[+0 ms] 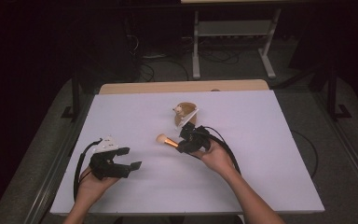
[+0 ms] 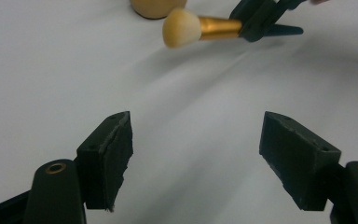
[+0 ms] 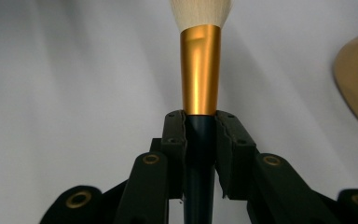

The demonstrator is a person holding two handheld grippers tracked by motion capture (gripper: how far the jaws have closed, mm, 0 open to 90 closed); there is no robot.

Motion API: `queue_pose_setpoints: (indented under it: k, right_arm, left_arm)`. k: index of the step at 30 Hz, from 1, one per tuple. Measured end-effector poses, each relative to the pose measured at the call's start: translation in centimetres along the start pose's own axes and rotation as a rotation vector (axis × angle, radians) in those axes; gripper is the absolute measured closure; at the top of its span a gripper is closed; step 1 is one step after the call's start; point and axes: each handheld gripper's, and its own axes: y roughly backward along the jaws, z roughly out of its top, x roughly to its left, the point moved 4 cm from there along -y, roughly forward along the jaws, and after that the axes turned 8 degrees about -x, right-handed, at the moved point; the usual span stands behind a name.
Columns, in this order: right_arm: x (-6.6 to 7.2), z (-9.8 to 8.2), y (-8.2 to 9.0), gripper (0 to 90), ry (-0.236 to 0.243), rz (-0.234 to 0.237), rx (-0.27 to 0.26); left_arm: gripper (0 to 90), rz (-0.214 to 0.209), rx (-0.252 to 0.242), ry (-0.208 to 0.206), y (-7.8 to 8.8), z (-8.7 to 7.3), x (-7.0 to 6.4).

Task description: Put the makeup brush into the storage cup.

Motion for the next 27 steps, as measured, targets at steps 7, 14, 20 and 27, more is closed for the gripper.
queue_pose_setpoints:
  k: [7,14,20,27]
  right_arm:
    - [1.9,1.0,3.3,73.6,0.080,0.026,-0.125]
    - [4.5,1.2,5.3,73.6,0.150,0.060,-0.210]
    - [5.3,0.2,5.5,73.5,0.170,0.086,-0.271]
    - [5.3,-0.8,4.9,73.5,0.212,0.086,-0.270]
  left_arm:
    - [25.3,-0.055,-0.006,0.005,-0.9,1.7,-0.7]
    - [29.1,-0.186,-0.030,0.035,-2.8,4.6,-3.1]
    - [38.3,-0.279,-0.013,0.060,-4.0,5.6,-4.0]
    - [58.9,-0.340,-0.009,0.088,-4.6,6.2,-4.0]
